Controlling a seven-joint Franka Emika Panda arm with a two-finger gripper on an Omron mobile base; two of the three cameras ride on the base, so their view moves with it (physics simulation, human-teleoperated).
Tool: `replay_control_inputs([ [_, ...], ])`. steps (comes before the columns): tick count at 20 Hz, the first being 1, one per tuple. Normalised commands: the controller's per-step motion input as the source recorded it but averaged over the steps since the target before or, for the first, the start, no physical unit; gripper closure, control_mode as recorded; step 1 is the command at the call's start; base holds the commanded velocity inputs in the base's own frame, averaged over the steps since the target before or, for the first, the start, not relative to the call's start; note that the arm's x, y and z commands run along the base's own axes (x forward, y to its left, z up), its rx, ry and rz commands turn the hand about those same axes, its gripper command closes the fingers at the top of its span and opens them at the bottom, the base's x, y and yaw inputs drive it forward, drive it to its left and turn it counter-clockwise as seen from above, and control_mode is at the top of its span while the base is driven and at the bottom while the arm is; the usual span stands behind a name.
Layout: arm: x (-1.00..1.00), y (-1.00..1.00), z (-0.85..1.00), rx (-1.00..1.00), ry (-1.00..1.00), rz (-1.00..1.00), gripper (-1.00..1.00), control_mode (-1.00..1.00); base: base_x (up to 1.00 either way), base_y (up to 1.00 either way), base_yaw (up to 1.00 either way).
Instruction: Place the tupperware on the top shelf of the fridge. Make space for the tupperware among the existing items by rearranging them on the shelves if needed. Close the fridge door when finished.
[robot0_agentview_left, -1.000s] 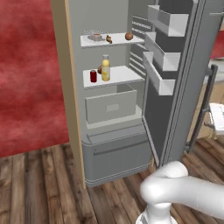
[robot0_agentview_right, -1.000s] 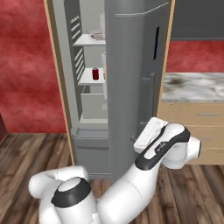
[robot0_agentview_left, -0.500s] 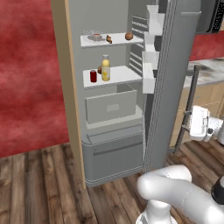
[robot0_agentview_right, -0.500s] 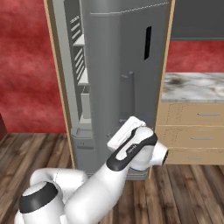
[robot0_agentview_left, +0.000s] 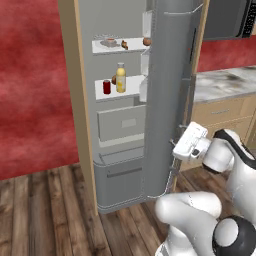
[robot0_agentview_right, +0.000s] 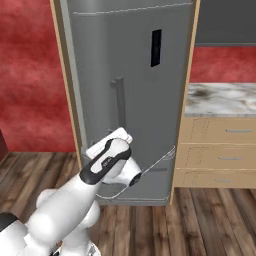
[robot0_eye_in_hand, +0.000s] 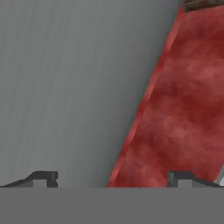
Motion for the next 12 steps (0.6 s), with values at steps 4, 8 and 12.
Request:
replay_control_inputs([
  [4,0.97,0.87,0.25,0.11,0.00,-0.11,-1.00,-1.00,0.00,0.00,0.00],
  [8,0.98,0.57,0.64,0.07,0.00,-0.12,-1.00,-1.00,0.00,0.00,0.00],
  [12,0.91,0.14,0.82,0.03,0.00,-0.15,-1.00,-1.00,0.00,0.00,0.00],
])
